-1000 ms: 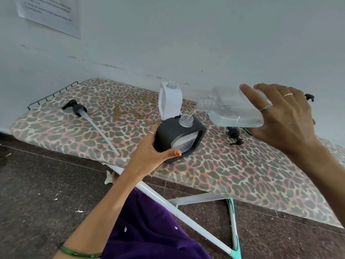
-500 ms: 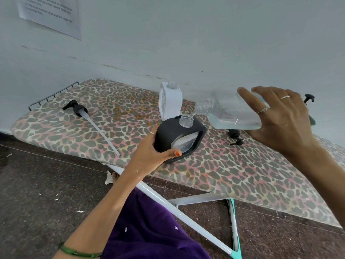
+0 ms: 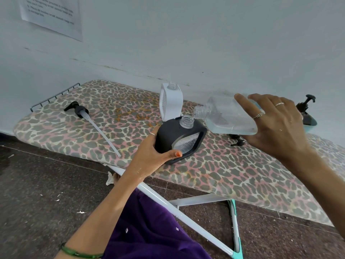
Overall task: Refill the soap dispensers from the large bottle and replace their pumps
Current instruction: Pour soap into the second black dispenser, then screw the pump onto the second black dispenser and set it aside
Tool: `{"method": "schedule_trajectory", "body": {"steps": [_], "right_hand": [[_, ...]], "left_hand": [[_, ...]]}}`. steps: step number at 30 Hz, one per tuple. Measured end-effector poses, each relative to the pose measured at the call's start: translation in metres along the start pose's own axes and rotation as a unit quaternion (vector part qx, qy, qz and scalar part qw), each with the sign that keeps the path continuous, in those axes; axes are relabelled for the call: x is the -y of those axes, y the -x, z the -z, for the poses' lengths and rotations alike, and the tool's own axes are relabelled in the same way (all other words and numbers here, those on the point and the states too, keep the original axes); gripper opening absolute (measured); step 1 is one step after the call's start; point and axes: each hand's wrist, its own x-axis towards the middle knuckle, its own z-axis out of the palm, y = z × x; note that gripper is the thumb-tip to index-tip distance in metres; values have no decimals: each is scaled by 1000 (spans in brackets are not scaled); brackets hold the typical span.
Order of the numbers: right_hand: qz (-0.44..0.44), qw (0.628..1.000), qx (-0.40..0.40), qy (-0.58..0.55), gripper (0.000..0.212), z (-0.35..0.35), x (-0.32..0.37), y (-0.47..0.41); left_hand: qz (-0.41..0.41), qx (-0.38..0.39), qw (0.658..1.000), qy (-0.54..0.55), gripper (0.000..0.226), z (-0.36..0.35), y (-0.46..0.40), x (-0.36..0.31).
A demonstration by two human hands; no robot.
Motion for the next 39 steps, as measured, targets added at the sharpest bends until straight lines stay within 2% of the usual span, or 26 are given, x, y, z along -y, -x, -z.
{"method": "schedule_trajectory", "body": {"steps": [6,9,13,15,20,24,28,32,36,39], "right_hand": [[-62,995,16,-70,76,-2,15,3],[-124,982,17,-144,79,1,30,5],[-276,910,11,-309,76,0,46,8],[-334,877,-13,-345,72,-3,49,12],[-416,781,-79,-459,63,-8,50,37],[-452,747,-120,-473,62,-11,51,61],[-486,735,-147,-450,68,-13,40,82],[-517,730,-156,-419,65,-12,30,94],[-542,697,-169,-438,70,-16,26,101],[-551,705,-149,-421,73,-17,26,102]], "left_hand": [[-4,-5,1000,-2,81,0,1,-2],[-4,-13,1000,-8,80,-1,2,-5],[1,-16,1000,-4,80,-1,0,-1],[0,-19,1000,-9,82,-1,1,0],[-3,-26,1000,-7,86,-1,1,0],[2,-25,1000,1,86,-2,1,0],[12,-29,999,11,90,-2,1,0],[12,-33,999,14,91,-3,2,-3],[5,-39,999,11,93,-4,3,-5],[3,-42,999,16,94,-5,3,-7]]}}
